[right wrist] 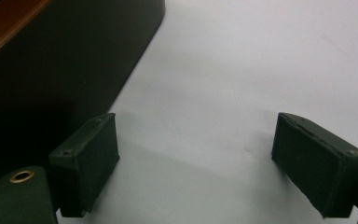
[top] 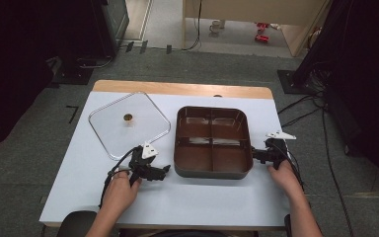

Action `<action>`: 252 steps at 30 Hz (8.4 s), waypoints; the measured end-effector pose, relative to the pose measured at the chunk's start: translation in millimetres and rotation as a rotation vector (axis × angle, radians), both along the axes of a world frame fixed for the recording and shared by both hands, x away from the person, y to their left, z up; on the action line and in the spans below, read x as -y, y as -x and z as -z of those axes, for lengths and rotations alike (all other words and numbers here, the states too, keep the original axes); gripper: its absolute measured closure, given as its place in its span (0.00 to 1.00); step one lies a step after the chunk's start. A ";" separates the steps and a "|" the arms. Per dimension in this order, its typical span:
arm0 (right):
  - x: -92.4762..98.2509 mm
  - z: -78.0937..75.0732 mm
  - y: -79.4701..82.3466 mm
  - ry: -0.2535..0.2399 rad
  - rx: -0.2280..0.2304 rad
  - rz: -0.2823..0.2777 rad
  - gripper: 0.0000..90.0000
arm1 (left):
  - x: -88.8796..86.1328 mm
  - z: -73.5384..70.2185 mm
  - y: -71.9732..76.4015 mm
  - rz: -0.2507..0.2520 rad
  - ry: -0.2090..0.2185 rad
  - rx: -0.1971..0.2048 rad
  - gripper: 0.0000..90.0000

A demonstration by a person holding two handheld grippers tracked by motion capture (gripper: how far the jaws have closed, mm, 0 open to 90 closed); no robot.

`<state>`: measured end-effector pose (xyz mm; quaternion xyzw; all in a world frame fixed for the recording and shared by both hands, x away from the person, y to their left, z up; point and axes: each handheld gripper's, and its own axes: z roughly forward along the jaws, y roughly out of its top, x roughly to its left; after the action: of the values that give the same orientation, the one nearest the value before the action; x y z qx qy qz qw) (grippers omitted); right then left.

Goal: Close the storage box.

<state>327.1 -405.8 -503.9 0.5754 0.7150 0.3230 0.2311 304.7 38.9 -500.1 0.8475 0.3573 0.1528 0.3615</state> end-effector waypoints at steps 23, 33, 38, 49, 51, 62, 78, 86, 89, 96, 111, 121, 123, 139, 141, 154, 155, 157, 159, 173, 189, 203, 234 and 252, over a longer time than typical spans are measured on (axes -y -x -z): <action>0.0 0.0 0.0 0.000 0.000 0.000 0.16 | 0.3 0.0 0.2 -0.001 -0.001 0.001 0.12; 0.0 0.0 0.0 0.000 0.000 0.000 0.16 | 0.3 -0.1 0.1 0.000 -0.002 0.001 0.12; 0.0 0.0 0.0 0.000 0.000 0.000 0.16 | 0.2 -0.1 0.1 0.000 -0.002 0.001 0.12; 0.0 0.0 0.0 0.000 0.000 0.000 0.16 | 0.4 -0.1 0.2 0.000 -0.003 0.002 0.12; 0.0 0.0 0.0 0.000 0.000 0.000 0.16 | 0.4 -0.1 0.1 0.000 -0.002 0.001 0.12; 0.0 0.0 -0.1 0.000 0.000 -0.001 0.16 | 7.2 -5.5 -2.1 -0.021 -0.046 -0.045 0.11; 0.0 0.0 -0.1 0.000 0.000 0.000 0.16 | 9.8 -21.0 -3.0 0.037 -0.091 -0.100 0.22; 0.0 0.0 -0.1 0.000 0.000 0.000 0.16 | 0.9 -31.8 -6.6 0.024 -0.007 -0.102 0.25; 0.0 0.0 -0.1 0.000 0.000 0.000 0.16 | -0.7 -33.5 -7.8 0.025 -0.001 -0.102 0.26; 0.0 0.0 -0.1 -0.001 0.000 0.000 0.16 | -6.0 -39.7 -11.3 0.044 0.001 -0.104 0.28; 0.1 0.0 0.0 0.000 0.000 0.000 0.16 | -18.7 -52.7 -33.4 0.030 0.035 -0.115 0.34; 0.2 0.0 0.0 0.002 0.000 -0.002 0.16 | -23.2 -59.2 -50.2 0.037 0.039 -0.131 0.35; 0.1 0.0 0.0 0.001 -0.001 -0.001 0.16 | -23.8 -60.3 -53.2 0.037 0.039 -0.130 0.35; 0.1 0.0 -0.1 0.001 0.000 -0.001 0.16 | -30.2 -69.4 -81.2 0.008 0.030 -0.121 0.37; 0.1 0.0 -0.1 0.001 0.000 -0.001 0.16 | -30.4 -69.4 -82.7 0.005 0.026 -0.119 0.37; 0.1 0.1 -0.1 0.000 0.001 -0.001 0.16 | -37.5 -70.8 -108.0 -0.011 0.039 -0.119 0.38; 0.1 0.1 -0.1 0.000 0.001 -0.001 0.16 | -37.5 -70.8 -108.0 -0.011 0.039 -0.119 0.38; 0.1 0.1 -0.1 -0.001 0.001 -0.001 0.16 | -41.2 -70.8 -113.9 -0.022 0.049 -0.127 0.38; 0.1 0.1 -0.1 0.000 0.001 -0.001 0.16 | -44.4 -70.2 -117.5 -0.026 0.064 -0.130 0.39; 0.1 0.1 -0.2 0.000 0.001 -0.001 0.16 | -65.5 -65.9 -131.3 -0.101 0.079 -0.107 0.40; 0.1 0.1 -0.1 0.000 0.001 -0.002 0.16 | -107.0 -65.8 -141.8 -0.207 0.081 -0.051 0.41; 0.1 0.1 -0.1 0.000 0.001 -0.002 0.16 | -105.9 -33.4 -150.7 -0.277 0.031 -0.082 0.46; 0.2 0.1 -0.2 -0.001 0.001 -0.002 0.16 | -102.8 -32.2 -149.5 -0.280 0.010 -0.109 0.66; 0.1 0.1 -0.1 -0.001 0.001 -0.002 0.16 | -101.9 -69.5 -135.7 -0.215 0.051 -0.090 0.66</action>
<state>327.2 -405.9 -504.0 0.5748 0.7152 0.3236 0.2310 440.4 140.9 -430.6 0.8008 0.4657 0.1434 0.3483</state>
